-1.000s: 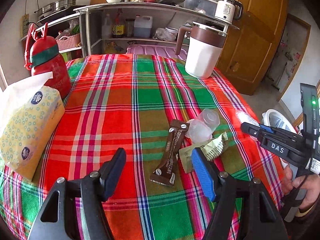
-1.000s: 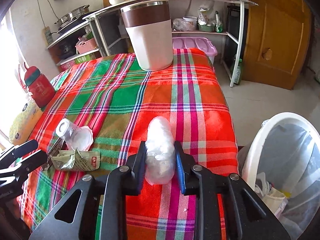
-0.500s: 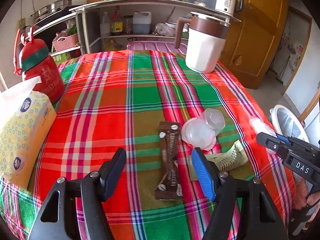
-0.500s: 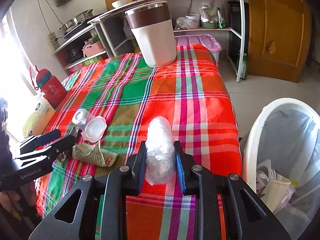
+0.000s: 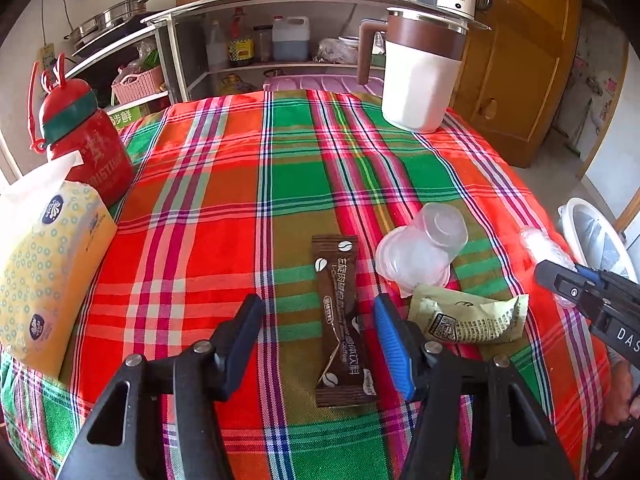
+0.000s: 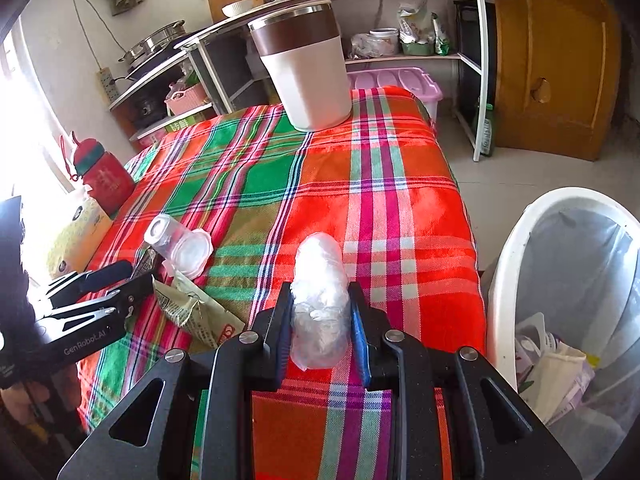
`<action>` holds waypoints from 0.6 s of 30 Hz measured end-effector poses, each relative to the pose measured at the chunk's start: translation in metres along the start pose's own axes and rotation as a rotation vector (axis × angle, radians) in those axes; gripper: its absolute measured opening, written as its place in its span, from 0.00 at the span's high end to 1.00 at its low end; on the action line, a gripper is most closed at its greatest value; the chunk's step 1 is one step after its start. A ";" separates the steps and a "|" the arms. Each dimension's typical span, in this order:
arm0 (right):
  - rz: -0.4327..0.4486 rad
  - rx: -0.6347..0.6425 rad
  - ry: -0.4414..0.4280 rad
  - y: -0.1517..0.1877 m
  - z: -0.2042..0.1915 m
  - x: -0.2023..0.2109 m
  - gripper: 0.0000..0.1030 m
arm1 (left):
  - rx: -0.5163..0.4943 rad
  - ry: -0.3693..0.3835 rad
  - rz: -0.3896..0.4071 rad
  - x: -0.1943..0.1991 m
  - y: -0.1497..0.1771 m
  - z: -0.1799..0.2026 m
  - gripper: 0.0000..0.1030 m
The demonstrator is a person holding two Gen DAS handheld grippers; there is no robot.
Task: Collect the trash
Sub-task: 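Grasp the brown coffee stick packet with the left tool while the right tool grasps the clear plastic bag, then carry the coffee packet and plastic bag over the white bin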
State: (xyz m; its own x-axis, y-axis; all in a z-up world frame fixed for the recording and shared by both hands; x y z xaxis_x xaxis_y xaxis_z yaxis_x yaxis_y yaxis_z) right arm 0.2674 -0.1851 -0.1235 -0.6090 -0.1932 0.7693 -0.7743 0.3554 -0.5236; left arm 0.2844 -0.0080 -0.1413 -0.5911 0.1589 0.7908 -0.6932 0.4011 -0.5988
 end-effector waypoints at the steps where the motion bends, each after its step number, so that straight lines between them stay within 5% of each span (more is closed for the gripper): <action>1: 0.001 0.001 0.001 0.000 0.000 0.000 0.74 | -0.002 -0.001 0.001 0.000 0.000 0.000 0.46; 11: 0.011 0.001 0.005 0.000 0.000 0.002 0.74 | -0.030 0.001 0.005 0.003 -0.002 0.007 0.79; 18: 0.028 -0.001 0.009 0.000 0.001 0.008 0.74 | -0.013 0.018 0.014 0.008 0.000 0.008 0.81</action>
Point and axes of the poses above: each gripper's, at about its wrist camera, not at the fingertips, and x roughly against the way its jaws point, z to its right, y to its underside, the point moved 9 cm from there along -x, roughly the way its jaws point, and after that the axes turned 15 degrees about -x, right-handed, at the moved point
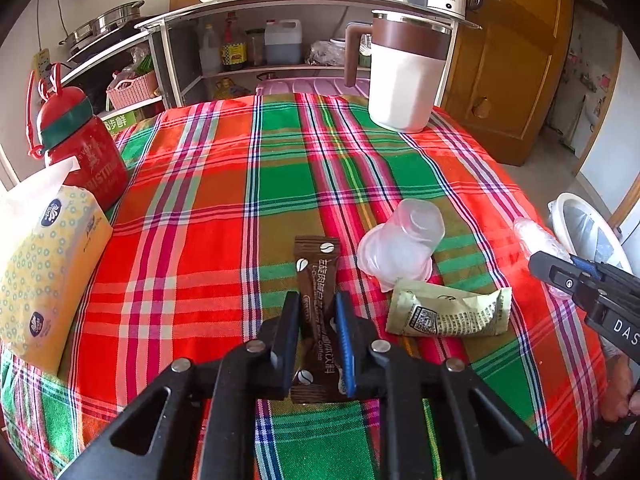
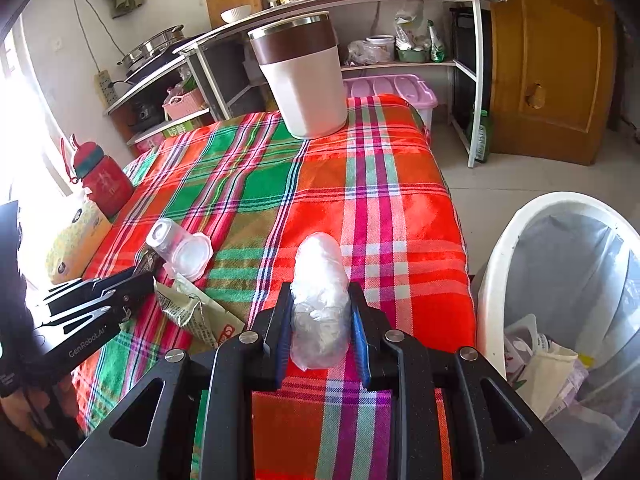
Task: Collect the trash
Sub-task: 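Carry the coffee packet and plastic bag over the white bin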
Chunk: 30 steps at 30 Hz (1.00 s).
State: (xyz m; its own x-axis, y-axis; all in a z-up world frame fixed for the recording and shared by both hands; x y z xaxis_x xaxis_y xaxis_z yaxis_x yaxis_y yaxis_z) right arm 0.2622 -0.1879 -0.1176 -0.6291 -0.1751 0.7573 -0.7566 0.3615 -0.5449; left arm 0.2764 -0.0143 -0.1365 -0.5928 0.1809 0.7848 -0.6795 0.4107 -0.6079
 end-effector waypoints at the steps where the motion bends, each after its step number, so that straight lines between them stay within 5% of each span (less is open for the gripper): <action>1: 0.002 0.000 0.000 0.000 0.000 0.001 0.74 | 0.004 0.001 0.003 0.001 0.000 0.000 0.81; 30: 0.099 -0.018 -0.033 0.000 0.008 0.063 0.74 | -0.020 0.048 0.160 0.078 -0.020 0.041 0.81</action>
Point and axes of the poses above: each gripper's, at about its wrist camera, not at the fingertips, and x roughly against the way its jaws point, z to its right, y to its underside, the point moved 9 cm from there along -x, roughly the way its jaws point, and after that the axes turned 15 degrees about -x, right-handed, at the moved point
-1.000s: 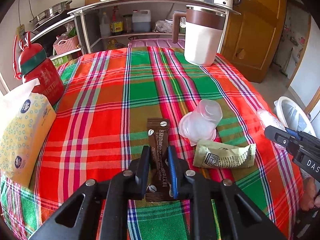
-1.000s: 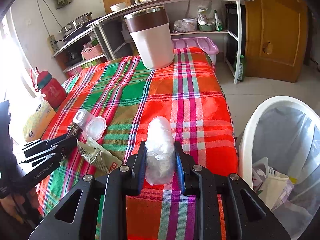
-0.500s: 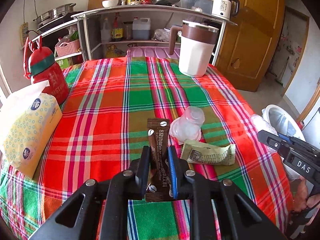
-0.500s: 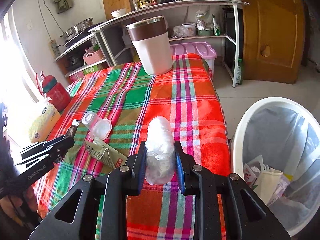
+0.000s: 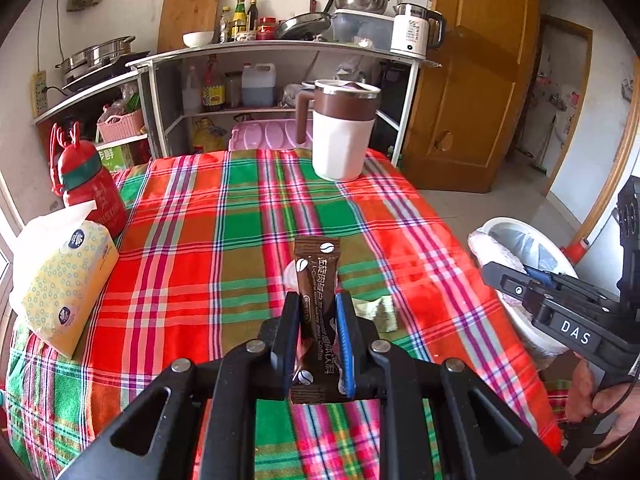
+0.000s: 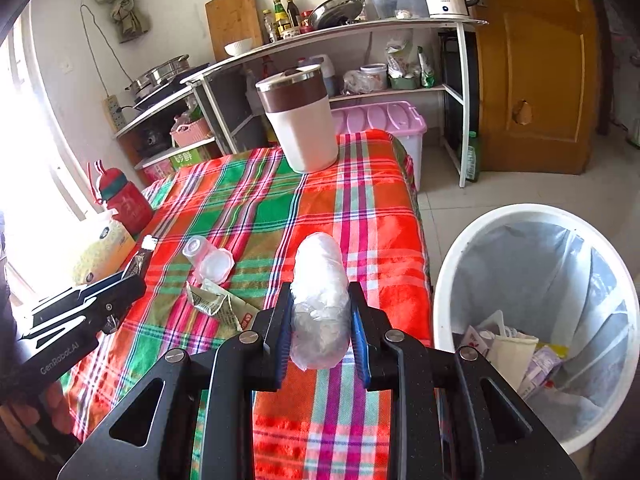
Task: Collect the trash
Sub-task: 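Carry the coffee packet and plastic bag over the white bin, then open both tools to drop the coffee packet and plastic bag into the bin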
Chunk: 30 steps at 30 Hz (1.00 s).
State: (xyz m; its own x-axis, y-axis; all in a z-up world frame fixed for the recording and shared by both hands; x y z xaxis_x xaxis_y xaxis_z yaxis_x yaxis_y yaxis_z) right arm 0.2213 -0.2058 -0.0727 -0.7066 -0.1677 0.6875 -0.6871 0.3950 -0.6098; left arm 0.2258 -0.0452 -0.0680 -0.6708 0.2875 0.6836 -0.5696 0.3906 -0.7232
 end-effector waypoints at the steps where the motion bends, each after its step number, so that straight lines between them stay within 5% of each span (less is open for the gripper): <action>1: 0.005 -0.001 0.001 -0.001 0.001 0.003 0.74 | -0.007 0.002 0.005 0.002 -0.001 0.004 0.81; 16: 0.084 -0.030 0.026 -0.012 0.037 0.052 0.74 | -0.092 0.059 0.060 0.021 -0.026 0.073 0.81; 30: 0.130 -0.098 0.112 -0.025 0.115 0.088 0.74 | -0.194 0.164 0.064 0.003 -0.053 0.164 0.81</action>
Point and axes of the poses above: each gripper's, at about its wrist camera, not at the fingertips, and x roughly against the way its jaws point, z to its right, y to its underside, the point moved 9 cm from there along -x, roughly the way its jaws point, and after that the axes turned 15 degrees about -x, right-handed, at the moved point
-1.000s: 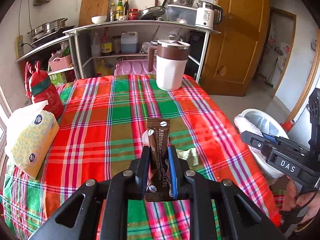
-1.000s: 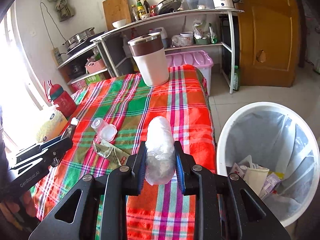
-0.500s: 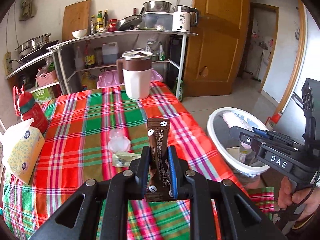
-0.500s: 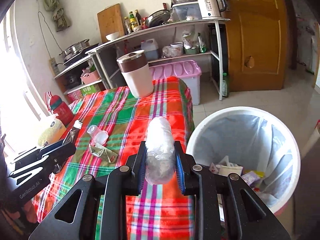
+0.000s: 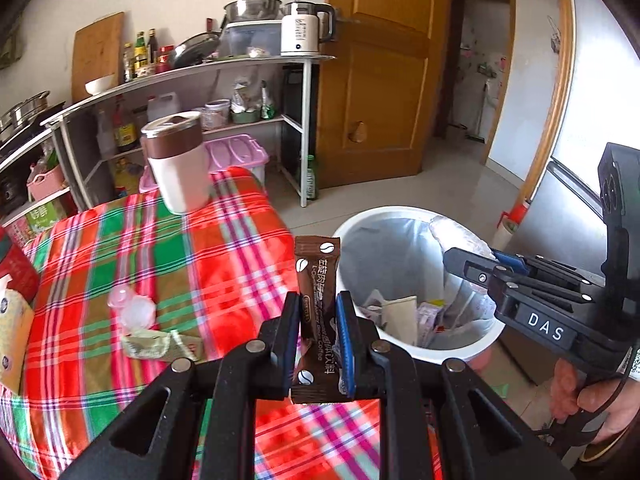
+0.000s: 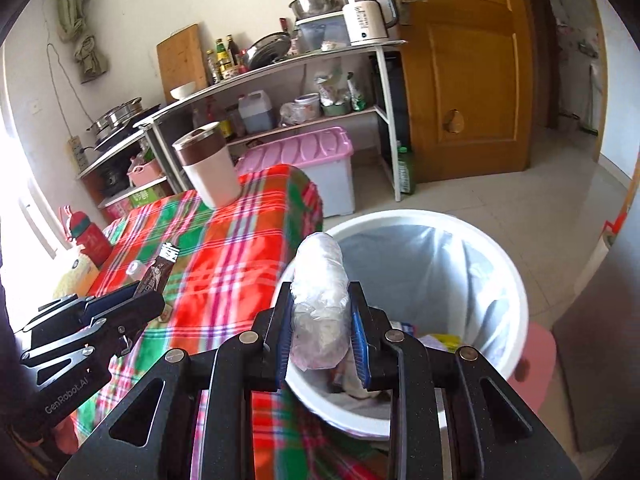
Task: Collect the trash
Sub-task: 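Open both tools to drop the coffee packet and plastic bag into the bin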
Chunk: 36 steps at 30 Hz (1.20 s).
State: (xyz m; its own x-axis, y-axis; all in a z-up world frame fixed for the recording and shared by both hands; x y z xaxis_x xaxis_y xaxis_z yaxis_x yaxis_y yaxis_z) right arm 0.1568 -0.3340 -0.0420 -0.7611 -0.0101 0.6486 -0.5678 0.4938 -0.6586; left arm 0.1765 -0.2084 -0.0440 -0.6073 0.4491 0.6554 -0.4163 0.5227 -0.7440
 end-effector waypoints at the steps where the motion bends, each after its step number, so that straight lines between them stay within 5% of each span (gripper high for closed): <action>1: 0.001 -0.005 0.007 -0.001 0.005 0.001 0.74 | -0.003 0.009 -0.002 -0.003 -0.002 0.005 0.81; 16: -0.041 -0.051 0.119 -0.003 0.072 -0.019 0.74 | -0.046 0.112 -0.058 -0.050 -0.016 0.063 0.81; 30: -0.076 -0.063 0.187 -0.001 0.100 -0.036 0.74 | -0.061 0.134 -0.098 -0.072 -0.013 0.080 0.80; 36: -0.086 -0.064 0.190 0.001 0.099 -0.039 0.65 | -0.049 0.147 -0.088 -0.069 -0.013 0.079 0.53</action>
State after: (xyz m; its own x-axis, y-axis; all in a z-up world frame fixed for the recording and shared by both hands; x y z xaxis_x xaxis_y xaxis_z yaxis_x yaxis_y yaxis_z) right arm 0.1549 -0.4193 -0.1061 -0.6347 0.1065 0.7654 -0.6021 0.5527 -0.5762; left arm 0.1705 -0.3041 -0.0898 -0.4625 0.4994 0.7326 -0.4282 0.5978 -0.6777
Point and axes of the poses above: each gripper's, at about its wrist camera, not at the fingertips, and x roughly against the way its jaws point, z to its right, y to its underside, the point moved 9 cm from there along -x, roughly the way its jaws point, and after that the axes turned 15 degrees about -x, right-handed, at the moved point
